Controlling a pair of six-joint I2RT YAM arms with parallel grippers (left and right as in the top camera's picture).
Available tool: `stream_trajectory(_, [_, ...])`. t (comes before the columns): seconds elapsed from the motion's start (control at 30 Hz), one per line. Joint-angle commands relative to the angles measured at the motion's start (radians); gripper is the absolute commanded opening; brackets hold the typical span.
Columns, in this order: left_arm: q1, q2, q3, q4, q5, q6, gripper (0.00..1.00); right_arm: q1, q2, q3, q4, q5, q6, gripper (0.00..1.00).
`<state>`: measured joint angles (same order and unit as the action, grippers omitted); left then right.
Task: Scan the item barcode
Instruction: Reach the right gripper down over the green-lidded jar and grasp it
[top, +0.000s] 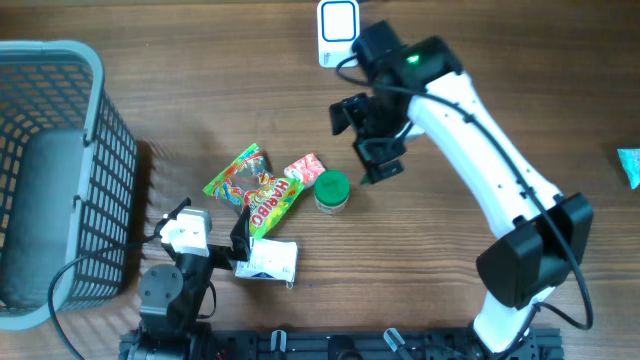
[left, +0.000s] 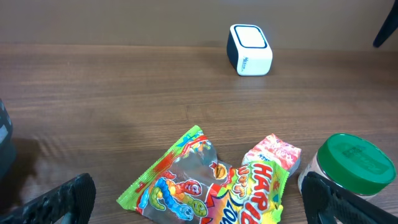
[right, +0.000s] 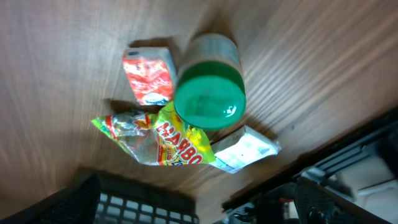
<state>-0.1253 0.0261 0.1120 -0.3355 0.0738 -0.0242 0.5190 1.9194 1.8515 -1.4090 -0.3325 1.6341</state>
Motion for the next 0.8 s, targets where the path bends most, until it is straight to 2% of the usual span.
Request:
stream_trajectory(0.0, [-0.004,-0.005,-0.01,0.004,0.008,-0.01,1.0,0.073,0.009,-0.014,-0.003,0.096,0.263,1.0])
stream_trajectory(0.1, [-0.004,-0.005,-0.01,0.004,0.008,-0.01,1.0,0.125,0.009,-0.045,0.012,0.116,0.385,1.0])
stream_trajectory(0.2, [-0.004,-0.005,-0.01,0.004,0.008,-0.01,1.0,0.137,0.009,-0.173,0.109,0.089,0.423,1.0])
stream_trajectory(0.37, [-0.004,-0.005,-0.01,0.004,0.008,-0.01,1.0,0.137,0.009,-0.336,0.378,0.076,0.434,1.0])
stream_trajectory(0.53, [-0.004,-0.005,-0.01,0.004,0.008,-0.01,1.0,0.137,0.01,-0.36,0.403,0.156,0.434,1.0])
stream_trajectory(0.77, [-0.004,-0.005,-0.01,0.004,0.008,-0.01,1.0,0.146,0.049,-0.453,0.532,0.145,0.434,1.0])
